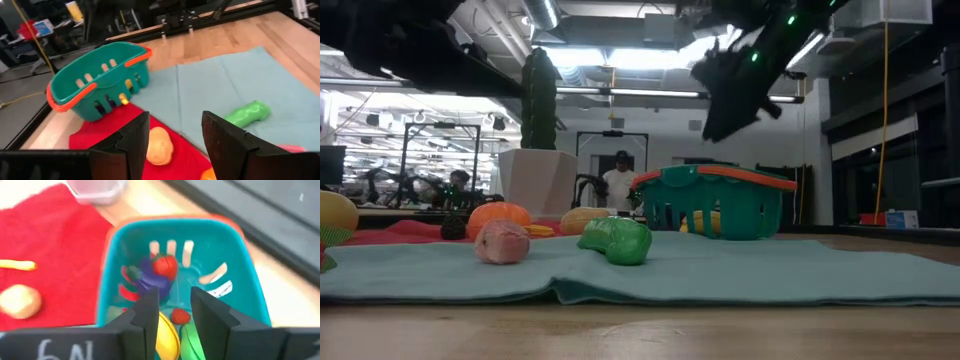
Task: Build produce basket
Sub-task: Put the brown potato into the blue basket
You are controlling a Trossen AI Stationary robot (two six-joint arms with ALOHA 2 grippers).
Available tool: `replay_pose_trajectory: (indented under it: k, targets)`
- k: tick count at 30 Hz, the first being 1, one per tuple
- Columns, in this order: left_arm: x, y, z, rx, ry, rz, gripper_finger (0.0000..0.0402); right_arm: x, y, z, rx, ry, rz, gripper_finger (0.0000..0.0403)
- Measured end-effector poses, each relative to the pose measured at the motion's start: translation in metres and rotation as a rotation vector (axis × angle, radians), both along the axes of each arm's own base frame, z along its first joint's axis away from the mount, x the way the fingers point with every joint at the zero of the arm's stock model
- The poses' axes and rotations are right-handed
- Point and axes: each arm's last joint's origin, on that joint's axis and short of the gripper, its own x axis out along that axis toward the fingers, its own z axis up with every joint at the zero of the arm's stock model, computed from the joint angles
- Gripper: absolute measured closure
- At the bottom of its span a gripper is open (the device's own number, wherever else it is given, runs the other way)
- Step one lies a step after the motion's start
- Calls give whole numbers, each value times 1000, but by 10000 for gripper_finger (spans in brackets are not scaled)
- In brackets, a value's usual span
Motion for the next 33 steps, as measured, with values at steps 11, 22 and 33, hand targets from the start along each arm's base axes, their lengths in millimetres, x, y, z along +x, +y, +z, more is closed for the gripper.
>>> replay_pose_trajectory:
  k: [11,22,33]
  targets:
    - [2,6,0,-12,-1,31,229,-17,63,-23,-162,-262,249,288]
    - [2,4,-2,-95,12,-17,215,-24,87,-39,-181,-374,344,288]
    - [2,4,-2,-96,13,-15,143,-23,98,-31,-197,-448,391,288]
